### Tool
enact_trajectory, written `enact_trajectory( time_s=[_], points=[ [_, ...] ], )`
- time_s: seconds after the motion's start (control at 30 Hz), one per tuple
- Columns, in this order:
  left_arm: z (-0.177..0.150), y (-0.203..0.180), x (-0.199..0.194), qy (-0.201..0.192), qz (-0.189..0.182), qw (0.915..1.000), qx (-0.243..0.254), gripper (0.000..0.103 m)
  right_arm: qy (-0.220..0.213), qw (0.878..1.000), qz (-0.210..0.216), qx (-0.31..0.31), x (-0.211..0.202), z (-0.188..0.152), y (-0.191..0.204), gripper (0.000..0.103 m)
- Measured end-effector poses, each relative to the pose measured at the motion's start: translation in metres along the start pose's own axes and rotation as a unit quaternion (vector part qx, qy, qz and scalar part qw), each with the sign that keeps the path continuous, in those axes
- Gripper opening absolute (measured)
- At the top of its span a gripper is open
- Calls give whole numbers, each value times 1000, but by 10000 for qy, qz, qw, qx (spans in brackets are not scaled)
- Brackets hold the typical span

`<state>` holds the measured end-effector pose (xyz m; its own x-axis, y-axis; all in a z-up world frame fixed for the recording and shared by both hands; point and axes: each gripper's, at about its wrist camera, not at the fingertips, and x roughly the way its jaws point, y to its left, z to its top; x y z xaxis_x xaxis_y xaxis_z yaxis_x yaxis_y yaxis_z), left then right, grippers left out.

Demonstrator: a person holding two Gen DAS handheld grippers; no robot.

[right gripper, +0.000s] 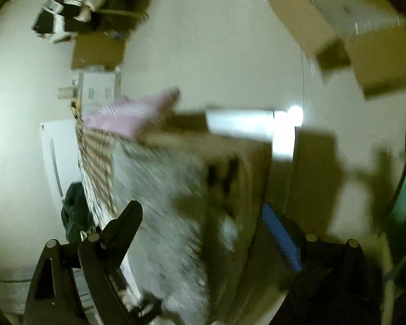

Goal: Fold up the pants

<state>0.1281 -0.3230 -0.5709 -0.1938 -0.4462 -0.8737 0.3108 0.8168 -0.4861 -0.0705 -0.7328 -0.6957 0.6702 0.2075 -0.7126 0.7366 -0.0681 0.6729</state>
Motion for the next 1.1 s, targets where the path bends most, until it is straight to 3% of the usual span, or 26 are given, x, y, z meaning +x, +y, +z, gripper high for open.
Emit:
enact_trajectory(
  time_s=[0.1,0.13,0.23,0.3,0.33,0.4,0.5,0.53,0.57,0.63,0.8,0.9,1.03,1.1],
  points=[
    [5,2,4,94,49,9999,-32,103,526,9967,500,371,41,-21,-26,92],
    [6,2,5,120,44,9999,-57,103,575,9935,861,481,52,-28,-31,92],
    [8,3,4,183,12,9998,-110,103,322,9881,1453,378,62,-36,-26,92],
    [8,6,3,194,-28,9997,-113,103,-93,9871,1595,121,50,-37,-10,92],
    [8,8,2,182,-44,9998,-119,103,-220,9878,1540,34,44,-37,-3,89],
    [4,11,0,113,-73,9998,-136,103,-371,9891,1406,-234,37,-36,15,71],
    [3,12,0,104,-39,9999,-128,103,-211,9939,842,-685,48,-31,36,65],
    [2,11,-1,116,-33,9998,-131,103,-178,9947,633,-784,52,-31,42,50],
    [2,10,-2,115,-37,9998,-171,103,-237,9951,471,-839,51,-32,50,27],
    [1,6,-8,26,-122,9995,-291,103,-409,9935,213,-1037,43,-35,62,21],
    [-19,17,-68,-626,-444,9956,-530,103,-907,9756,16,-1999,-2,-72,114,18],
    [-36,39,-115,-1080,-517,9903,-698,103,-1029,9565,31,-2729,-29,-113,161,17],
    [-64,91,-173,-1506,-482,9809,-1134,103,-804,9271,156,-3658,-46,-188,212,17],
    [-81,126,-203,-1737,-421,9735,-1427,103,-479,9043,225,-4236,-35,-237,241,18]
  ],
)
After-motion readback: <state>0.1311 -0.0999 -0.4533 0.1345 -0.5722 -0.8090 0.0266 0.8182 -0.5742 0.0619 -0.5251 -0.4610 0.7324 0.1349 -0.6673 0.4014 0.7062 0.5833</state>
